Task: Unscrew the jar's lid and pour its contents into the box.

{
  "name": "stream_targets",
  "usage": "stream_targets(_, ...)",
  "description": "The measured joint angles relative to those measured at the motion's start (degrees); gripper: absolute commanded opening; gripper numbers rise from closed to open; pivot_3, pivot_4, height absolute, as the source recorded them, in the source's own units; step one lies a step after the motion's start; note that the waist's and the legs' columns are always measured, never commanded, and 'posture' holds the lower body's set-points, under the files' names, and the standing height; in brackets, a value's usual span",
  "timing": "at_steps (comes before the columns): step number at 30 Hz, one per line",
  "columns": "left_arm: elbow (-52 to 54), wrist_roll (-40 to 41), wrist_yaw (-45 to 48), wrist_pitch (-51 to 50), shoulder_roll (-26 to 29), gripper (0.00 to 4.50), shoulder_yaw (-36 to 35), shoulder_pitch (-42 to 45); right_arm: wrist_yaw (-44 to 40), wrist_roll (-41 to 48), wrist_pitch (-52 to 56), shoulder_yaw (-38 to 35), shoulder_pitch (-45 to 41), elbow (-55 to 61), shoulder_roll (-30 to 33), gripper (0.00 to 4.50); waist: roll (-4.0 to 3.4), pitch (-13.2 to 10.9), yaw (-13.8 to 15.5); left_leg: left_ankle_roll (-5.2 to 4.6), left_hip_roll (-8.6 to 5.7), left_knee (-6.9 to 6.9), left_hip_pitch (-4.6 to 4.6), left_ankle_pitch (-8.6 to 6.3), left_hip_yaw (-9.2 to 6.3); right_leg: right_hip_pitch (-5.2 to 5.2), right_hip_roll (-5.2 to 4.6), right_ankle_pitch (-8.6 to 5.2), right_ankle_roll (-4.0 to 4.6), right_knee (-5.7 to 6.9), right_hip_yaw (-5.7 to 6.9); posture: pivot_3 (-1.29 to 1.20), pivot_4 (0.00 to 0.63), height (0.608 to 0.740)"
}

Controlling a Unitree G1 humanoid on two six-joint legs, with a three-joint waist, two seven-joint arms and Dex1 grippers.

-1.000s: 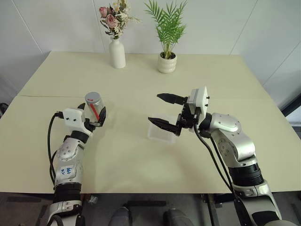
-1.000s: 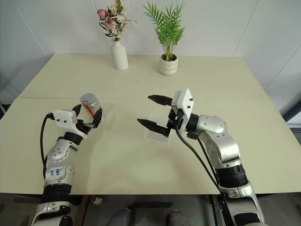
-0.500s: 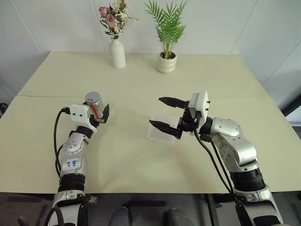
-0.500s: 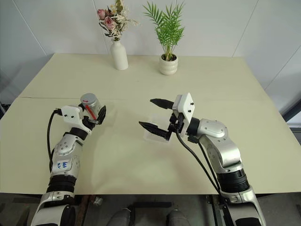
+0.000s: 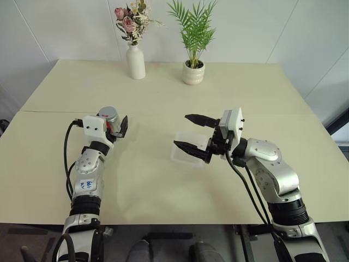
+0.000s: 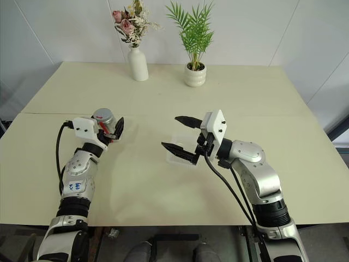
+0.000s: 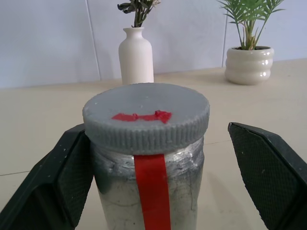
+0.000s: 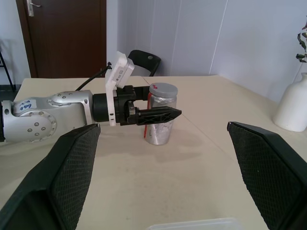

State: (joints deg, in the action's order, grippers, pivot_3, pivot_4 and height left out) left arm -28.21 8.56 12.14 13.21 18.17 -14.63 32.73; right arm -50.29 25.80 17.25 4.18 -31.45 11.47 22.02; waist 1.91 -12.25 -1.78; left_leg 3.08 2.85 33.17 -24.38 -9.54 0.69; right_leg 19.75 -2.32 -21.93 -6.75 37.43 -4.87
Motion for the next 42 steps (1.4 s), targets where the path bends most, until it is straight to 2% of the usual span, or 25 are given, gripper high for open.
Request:
stream_targets(9, -1.13, -1.09, -1.37, 0.0, 0.67, 4.45, -0.01, -0.01, 0.62, 0.0, 0.21, -0.01, 0.32, 0.14, 0.0, 4.5, 0.0, 0.0, 0.01, 0.0, 0.0, -0.01, 0.0, 0.0, 0.0, 0.0, 0.0, 0.0, 0.0, 0.0, 0.0, 0.0, 0.15, 0.74)
stream_targets(12, -1.13, -1.3, -1.98, 0.02, 0.68, 3.86, -0.03, -0.01, 0.66, 0.0, 0.2, -0.02, 0.32, 0.14, 0.0, 4.5, 0.0, 0.0, 0.02, 0.0, 0.0, 0.0, 0.0, 0.0, 0.0, 0.0, 0.0, 0.0, 0.0, 0.0, 0.0, 0.0, 0.15, 0.74)
stream_targets(16, -1.13, -1.33, -2.18, 0.38, 0.68, 2.64, -0.03, -0.01, 0.65, 0.0, 0.16, -0.02, 0.32, 0.13, 0.0, 4.5, 0.0, 0.0, 0.01, 0.0, 0.0, -0.01, 0.0, 0.0, 0.0, 0.0, 0.0, 0.0, 0.0, 0.0, 0.0, 0.0, 0.15, 0.74)
stream_targets(17, -1.13, -1.33, -2.18, 0.38, 0.69, 2.51, -0.03, -0.01, 0.65, 0.0, 0.16, -0.02, 0.32, 0.13, 0.0, 4.5, 0.0, 0.0, 0.01, 0.0, 0.0, -0.01, 0.0, 0.0, 0.0, 0.0, 0.0, 0.0, 0.0, 0.0, 0.0, 0.0, 0.15, 0.74)
stream_targets(24, -0.48, -0.92, -1.93, -0.21, 0.63, 2.51, -0.03, -0.19, 0.63, 0.0, 0.06, -0.02, 0.32, 0.13, 0.0, 4.5, 0.0, 0.0, 0.01, 0.0, 0.0, -0.01, 0.0, 0.0, 0.0, 0.0, 0.0, 0.0, 0.0, 0.0, 0.0, 0.0, 0.15, 0.74)
stream_targets(27, 2.84, 1.46, 1.43, -1.66, 0.45, 2.51, 0.2, -1.04, 0.89, 0.02, 0.16, -0.06, 0.31, 0.14, 0.0, 4.5, 0.0, 0.0, 0.02, 0.01, 0.0, -0.02, -0.02, 0.0, 0.0, 0.01, 0.0, 0.0, 0.0, -0.01, 0.01, 0.0, 0.15, 0.74)
stream_targets(29, 9.71, 5.49, 10.42, -4.61, 2.87, 2.51, 3.0, -2.88, 2.3, 0.74, 2.2, -0.69, 0.1, 1.01, 0.17, 4.5, 0.02, -0.01, -0.01, 0.09, 0.0, -0.08, -0.15, 0.04, 0.01, 0.15, 0.0, 0.0, 0.0, 0.0, 0.01, 0.0, 0.15, 0.74)
stream_targets(32, 16.42, 7.97, 18.15, -7.2, 5.5, 2.51, 5.4, -3.09, 4.25, 1.35, 5.57, -1.26, -1.44, 2.58, 0.41, 4.5, 0.0, -0.01, -0.08, 0.1, 0.02, -0.1, -0.14, 0.05, 0.02, 0.17, 0.01, 0.0, 0.01, 0.02, -0.02, 0.0, 0.15, 0.74)
stream_targets(34, 18.84, 8.41, 21.4, -8.97, 7.18, 2.51, 6.63, -3.42, 5.88, 1.41, 8.27, -1.26, -2.47, 4.21, 0.6, 4.5, -0.01, -0.01, -0.31, 0.09, 0.02, -0.12, -0.11, 0.05, 0.05, 0.18, 0.01, -0.01, 0.02, 0.02, -0.06, 0.0, 0.15, 0.74)
stream_targets(39, 22.41, 12.5, 29.79, -13.62, 7.41, 2.51, 9.39, -3.99, 10.27, 1.23, 15.2, 1.76, -5.1, 7.37, -0.8, 4.5, 0.0, -0.01, -0.37, 0.06, 0.02, -0.13, -0.2, 0.03, 0.04, 0.27, -0.01, -0.02, 0.04, 0.0, -0.07, 0.0, 0.15, 0.74)
stream_targets(42, 24.01, 13.15, 33.3, -14.39, 7.51, 2.51, 10.99, -3.74, 12.8, 0.03, 17.15, 4.04, -7.02, 7.58, -2.79, 4.5, -0.01, -0.01, -0.41, 0.04, 0.02, -0.05, -0.62, 0.06, 0.04, 0.73, 0.01, -0.02, 0.04, 0.16, -0.09, 0.0, 0.15, 0.74)
